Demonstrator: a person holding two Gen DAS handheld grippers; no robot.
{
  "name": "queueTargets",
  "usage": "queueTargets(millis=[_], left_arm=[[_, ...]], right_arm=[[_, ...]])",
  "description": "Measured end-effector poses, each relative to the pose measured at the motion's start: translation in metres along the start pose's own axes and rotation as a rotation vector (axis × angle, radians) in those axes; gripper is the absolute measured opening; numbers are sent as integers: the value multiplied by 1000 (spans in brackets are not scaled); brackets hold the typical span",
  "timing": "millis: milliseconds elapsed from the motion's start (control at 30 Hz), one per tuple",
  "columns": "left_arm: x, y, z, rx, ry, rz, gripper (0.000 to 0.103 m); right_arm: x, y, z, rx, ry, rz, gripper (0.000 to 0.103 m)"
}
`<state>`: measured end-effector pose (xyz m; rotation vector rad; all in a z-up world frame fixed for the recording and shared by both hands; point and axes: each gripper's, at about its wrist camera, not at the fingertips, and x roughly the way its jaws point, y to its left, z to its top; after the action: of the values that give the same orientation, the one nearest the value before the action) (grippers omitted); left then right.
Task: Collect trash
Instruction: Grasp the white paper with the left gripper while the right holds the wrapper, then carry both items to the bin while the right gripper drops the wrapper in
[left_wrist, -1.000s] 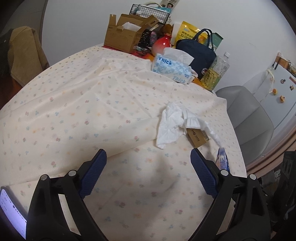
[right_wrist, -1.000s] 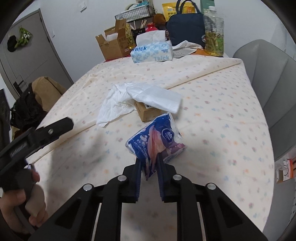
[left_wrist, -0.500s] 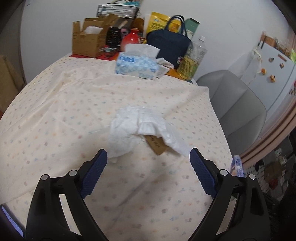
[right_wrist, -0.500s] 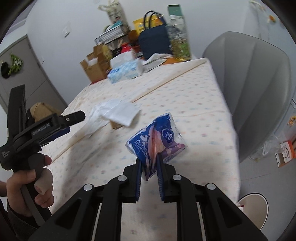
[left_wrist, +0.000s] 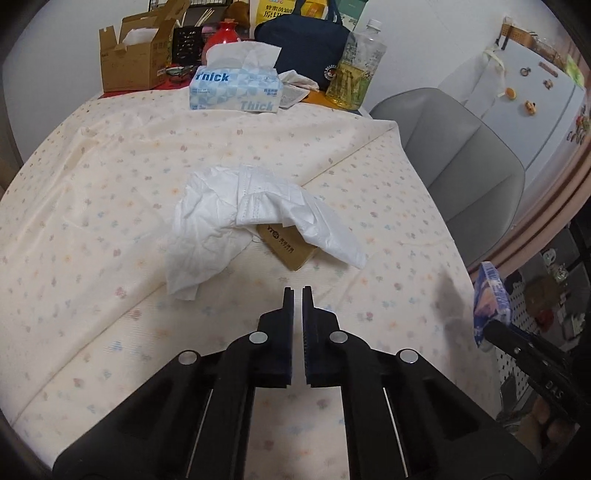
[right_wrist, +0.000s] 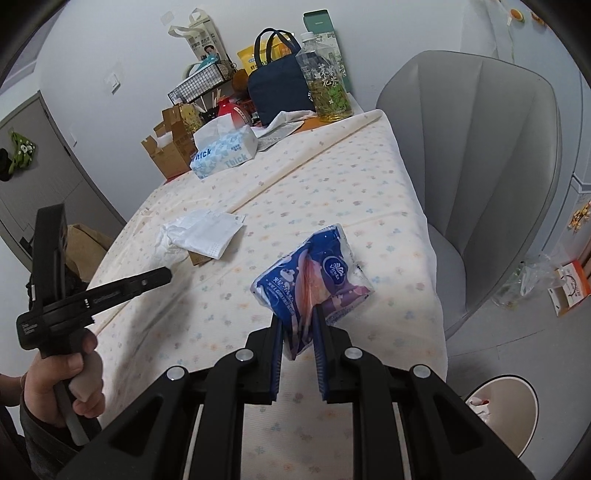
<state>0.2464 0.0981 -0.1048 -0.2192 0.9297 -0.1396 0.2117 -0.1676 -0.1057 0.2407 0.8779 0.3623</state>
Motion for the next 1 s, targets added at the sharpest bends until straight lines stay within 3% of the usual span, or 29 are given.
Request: queueTargets(millis=[67, 133, 167, 200, 300, 367, 467, 667, 733, 800, 867, 1000], left_arm=[[-7, -4, 5, 15, -3, 12, 9], [-16, -10, 13, 38, -6, 17, 32], [-21, -17, 17, 62, -26, 24, 50], [-23, -21, 20, 85, -38, 41, 57], [-18, -35, 34, 160, -3, 66, 57], [-8, -36, 48, 161, 46, 45, 57], [8, -37, 65, 184, 84, 105, 57], [40, -34, 72, 181, 156, 141, 57], [47, -33, 71, 174, 165, 151, 56], [48, -32, 70, 165, 161, 163, 21], [45, -30, 72, 146, 151, 165, 7], [28, -35, 73, 163, 106, 171, 4]], right_arm=[[-1, -3, 0, 5, -1, 9, 16], [-2, -6, 0, 11, -4, 16, 16], [-3, -8, 0, 14, -6, 18, 16], [-5, -11, 0, 17, -10, 21, 16], [-7, -15, 2, 27, -16, 26, 16], [-9, -16, 1, 29, -20, 30, 16], [-11, -17, 2, 30, -24, 40, 16], [-12, -19, 6, 33, -31, 44, 16], [-12, -21, 7, 35, -31, 45, 16], [-13, -20, 7, 33, -33, 44, 16], [-14, -21, 8, 32, -35, 44, 16], [-17, -20, 9, 37, -42, 42, 16]])
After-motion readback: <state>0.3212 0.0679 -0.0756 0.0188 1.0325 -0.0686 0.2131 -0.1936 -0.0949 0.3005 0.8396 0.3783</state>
